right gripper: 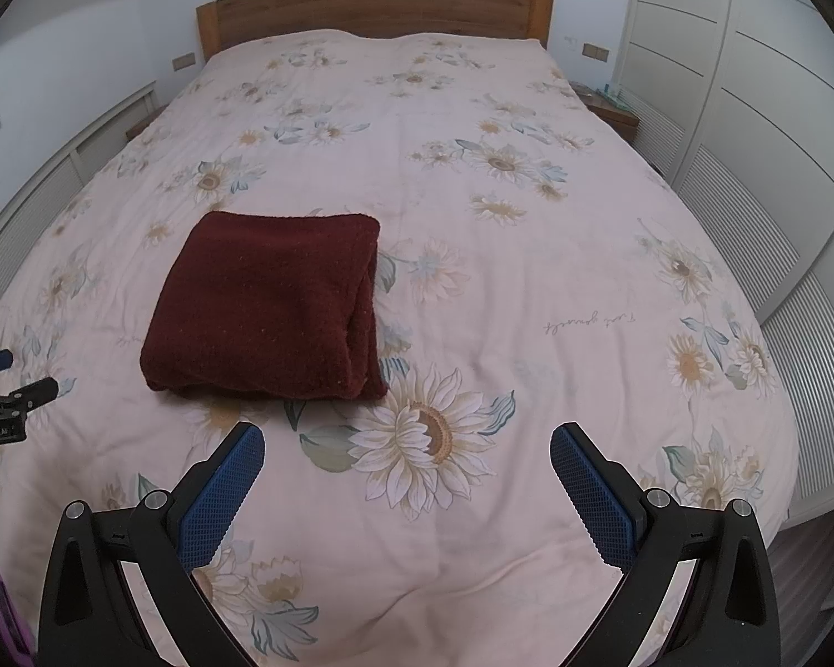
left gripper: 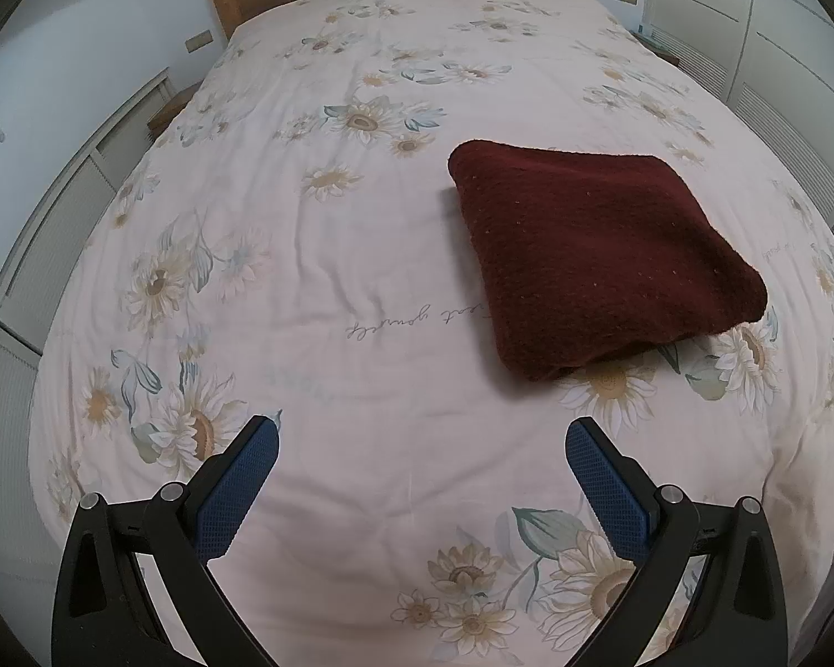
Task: Fold small clothes
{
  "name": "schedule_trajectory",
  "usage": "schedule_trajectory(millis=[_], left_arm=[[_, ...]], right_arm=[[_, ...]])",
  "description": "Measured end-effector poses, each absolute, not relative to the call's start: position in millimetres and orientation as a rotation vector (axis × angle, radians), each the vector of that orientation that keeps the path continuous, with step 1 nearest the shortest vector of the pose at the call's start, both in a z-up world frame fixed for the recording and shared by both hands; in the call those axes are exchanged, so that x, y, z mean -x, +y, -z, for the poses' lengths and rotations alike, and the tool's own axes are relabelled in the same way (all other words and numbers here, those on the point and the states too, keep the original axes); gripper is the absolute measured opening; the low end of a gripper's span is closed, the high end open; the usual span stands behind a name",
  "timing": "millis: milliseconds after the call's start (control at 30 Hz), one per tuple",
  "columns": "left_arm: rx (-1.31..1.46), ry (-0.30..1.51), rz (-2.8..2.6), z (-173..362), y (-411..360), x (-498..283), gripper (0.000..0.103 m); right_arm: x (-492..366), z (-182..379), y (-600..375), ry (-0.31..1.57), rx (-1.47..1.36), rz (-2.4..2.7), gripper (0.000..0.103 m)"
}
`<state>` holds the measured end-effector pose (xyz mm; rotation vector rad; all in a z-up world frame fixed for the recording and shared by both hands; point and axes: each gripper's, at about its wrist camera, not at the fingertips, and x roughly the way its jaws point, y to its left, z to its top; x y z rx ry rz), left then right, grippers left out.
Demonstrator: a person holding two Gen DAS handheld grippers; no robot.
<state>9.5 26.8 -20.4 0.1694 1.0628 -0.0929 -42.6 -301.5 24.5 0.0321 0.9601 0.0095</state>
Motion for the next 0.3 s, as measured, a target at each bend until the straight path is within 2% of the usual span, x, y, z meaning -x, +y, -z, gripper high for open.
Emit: schedule_trajectory(millis=[300], left_arm=[[-0.179,1.061,0.104,18.8,26.7,-9.8,0.102]], right_arm=[[43.3,-24.3,-301.8,0.962,-0.031,-0.011,0.103]])
